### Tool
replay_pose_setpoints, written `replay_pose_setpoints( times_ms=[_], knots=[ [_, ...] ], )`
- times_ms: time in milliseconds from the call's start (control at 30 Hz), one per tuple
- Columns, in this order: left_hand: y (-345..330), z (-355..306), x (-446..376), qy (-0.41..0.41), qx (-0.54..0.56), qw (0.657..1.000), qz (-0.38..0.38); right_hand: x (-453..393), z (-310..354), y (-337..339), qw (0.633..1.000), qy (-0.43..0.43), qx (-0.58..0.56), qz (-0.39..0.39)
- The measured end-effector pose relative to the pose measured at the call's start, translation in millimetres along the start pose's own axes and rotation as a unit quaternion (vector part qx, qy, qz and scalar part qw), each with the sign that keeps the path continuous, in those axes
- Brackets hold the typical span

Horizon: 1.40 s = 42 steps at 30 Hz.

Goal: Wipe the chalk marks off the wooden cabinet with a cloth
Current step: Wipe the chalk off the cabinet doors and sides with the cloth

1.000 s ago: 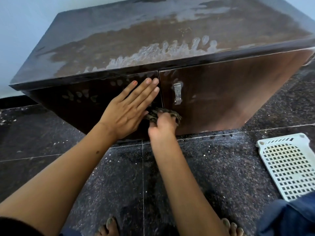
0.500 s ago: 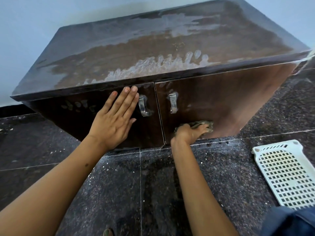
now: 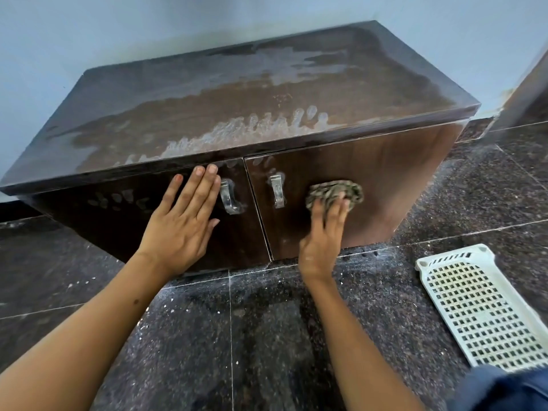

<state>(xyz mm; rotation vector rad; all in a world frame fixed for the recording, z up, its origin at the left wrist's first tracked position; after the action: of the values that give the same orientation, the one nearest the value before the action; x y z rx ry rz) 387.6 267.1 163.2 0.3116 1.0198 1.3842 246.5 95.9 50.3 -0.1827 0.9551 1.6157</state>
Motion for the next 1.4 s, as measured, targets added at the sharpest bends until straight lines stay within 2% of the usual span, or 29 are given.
replay_pose_setpoints(
  times_ms=[100, 133, 200, 300, 400, 467, 567, 667, 733, 867, 1033, 1200, 1400],
  knots=[
    [1.6, -2.5, -0.3, 0.008, 0.004, 1.000, 0.007, -34.1, 19.2, 15.8, 0.980, -0.143, -0.109, -0.088],
    [1.9, -3.2, -0.4, 0.010, 0.007, 1.000, 0.010, -46.2, 29.4, 21.1, 0.969, -0.166, -0.141, -0.118],
    [2.1, -3.3, -0.1, 0.011, 0.012, 1.000, 0.012, -63.3, 54.2, 27.6, 0.960, -0.155, -0.165, -0.165],
    [3.1, -3.2, 0.4, 0.010, 0.013, 1.000, 0.014, -63.6, 85.9, 23.3, 0.970, -0.078, -0.148, -0.175],
    [5.5, -4.3, 0.3, 0.012, 0.009, 1.000, 0.016, -40.3, 97.8, 8.6, 0.984, 0.094, -0.107, -0.109],
    [7.2, -4.9, -0.3, 0.009, 0.011, 1.000, 0.018, -31.9, 93.4, 6.4, 0.976, 0.197, -0.058, -0.074],
    [10.2, -4.2, 0.3, 0.009, 0.011, 1.000, 0.021, -44.3, 76.0, 18.3, 0.953, 0.298, 0.013, -0.059],
    [12.8, -4.8, 0.2, 0.013, 0.017, 0.999, 0.027, -63.2, 41.9, 32.8, 0.937, 0.340, 0.036, -0.078],
    [13.7, -5.9, 0.1, 0.018, 0.018, 0.999, 0.031, -72.6, 17.2, 42.0, 0.949, 0.297, 0.026, -0.103],
    [13.9, -10.7, -1.1, 0.033, 0.029, 0.998, 0.035, -82.8, -19.0, 58.8, 0.981, 0.138, -0.019, -0.138],
    [15.0, -13.2, -1.8, 0.039, 0.033, 0.998, 0.044, -82.5, -21.8, 58.6, 0.983, -0.032, -0.081, -0.164],
    [18.6, -19.7, -2.0, 0.052, 0.034, 0.997, 0.052, -69.6, -15.7, 49.1, 0.935, -0.248, -0.159, -0.196],
    [23.1, -24.5, -2.3, 0.068, 0.040, 0.994, 0.072, -50.8, -11.0, 45.0, 0.869, -0.439, -0.201, -0.107]
  ],
)
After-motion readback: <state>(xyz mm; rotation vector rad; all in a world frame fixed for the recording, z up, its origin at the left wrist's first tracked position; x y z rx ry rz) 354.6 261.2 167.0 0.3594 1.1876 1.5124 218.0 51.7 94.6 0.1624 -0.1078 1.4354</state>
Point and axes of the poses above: each hand's wrist, its own x-axis away from the middle knuckle, its own y-axis out of the back of the hand, z = x × y, the point moved 1 cm from there along -x, towards the middle knuckle, and after that the axes turned 6 degrees about -x, right-handed, at the moved point
